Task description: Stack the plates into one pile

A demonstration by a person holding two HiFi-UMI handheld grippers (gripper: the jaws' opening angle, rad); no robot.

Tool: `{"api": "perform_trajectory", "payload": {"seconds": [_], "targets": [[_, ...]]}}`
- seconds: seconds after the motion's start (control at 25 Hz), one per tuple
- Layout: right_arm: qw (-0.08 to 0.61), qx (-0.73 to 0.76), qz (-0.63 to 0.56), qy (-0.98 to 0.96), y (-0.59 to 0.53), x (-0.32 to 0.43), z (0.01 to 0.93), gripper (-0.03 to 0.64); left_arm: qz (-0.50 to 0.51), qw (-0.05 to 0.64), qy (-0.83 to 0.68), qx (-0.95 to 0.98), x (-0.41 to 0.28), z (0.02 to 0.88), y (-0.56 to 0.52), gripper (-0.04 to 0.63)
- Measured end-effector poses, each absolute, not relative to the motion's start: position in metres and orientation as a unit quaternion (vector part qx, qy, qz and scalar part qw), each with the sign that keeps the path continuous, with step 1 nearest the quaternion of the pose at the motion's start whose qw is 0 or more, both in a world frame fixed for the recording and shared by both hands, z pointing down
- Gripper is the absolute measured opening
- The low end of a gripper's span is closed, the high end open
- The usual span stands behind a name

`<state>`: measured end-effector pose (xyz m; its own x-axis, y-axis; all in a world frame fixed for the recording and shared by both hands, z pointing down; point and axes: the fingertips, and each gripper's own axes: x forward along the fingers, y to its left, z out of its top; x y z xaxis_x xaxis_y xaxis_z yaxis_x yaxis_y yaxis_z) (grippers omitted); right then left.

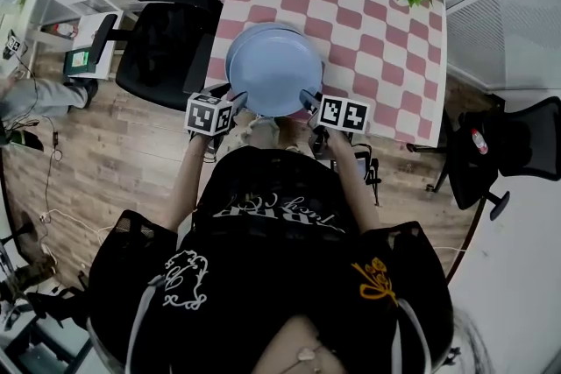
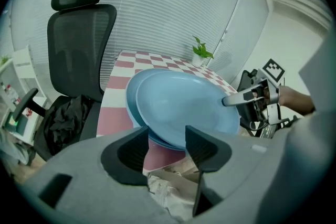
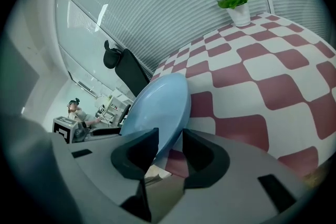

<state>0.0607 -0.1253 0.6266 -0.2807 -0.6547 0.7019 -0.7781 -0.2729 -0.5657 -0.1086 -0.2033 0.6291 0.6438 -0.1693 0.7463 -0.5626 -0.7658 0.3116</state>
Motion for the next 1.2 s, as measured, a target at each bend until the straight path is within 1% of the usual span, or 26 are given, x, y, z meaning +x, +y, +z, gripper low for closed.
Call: {"api": "perform_trajectory", "payload": {"seconds": [0.24, 0.52, 0.84, 1.04, 1.2], "targets": [[0.073, 0.600, 0.513, -0.610, -0.121, 0.055, 0.619, 0.118, 0.331, 0.251, -0.234, 0.879, -0.114, 0.602, -0.209, 0.218], [0.042, 0.612, 0.482, -0.625, -0.104, 0.056, 0.594, 0.120, 0.275, 0.219, -0.236, 0.906, -0.110, 0.556, -0.195, 0.218], [0.034, 0.609, 0.375, -0.698, -0.079, 0.038, 0.536, 0.118, 0.226, 0.200, -0.212, 0.930, -0.089, 0.520, -0.143, 0.216], [0.024, 0.600, 0.350, -0.719, -0.053, 0.024, 0.520, 0.116, 0.220, 0.195, -0.196, 0.936, -0.081, 0.509, -0.104, 0.215], [0.021, 0.594, 0.349, -0.725, -0.039, 0.011, 0.520, 0.101, 0.216, 0.182, -0.183, 0.942, -0.079, 0.497, -0.082, 0.195]]}}
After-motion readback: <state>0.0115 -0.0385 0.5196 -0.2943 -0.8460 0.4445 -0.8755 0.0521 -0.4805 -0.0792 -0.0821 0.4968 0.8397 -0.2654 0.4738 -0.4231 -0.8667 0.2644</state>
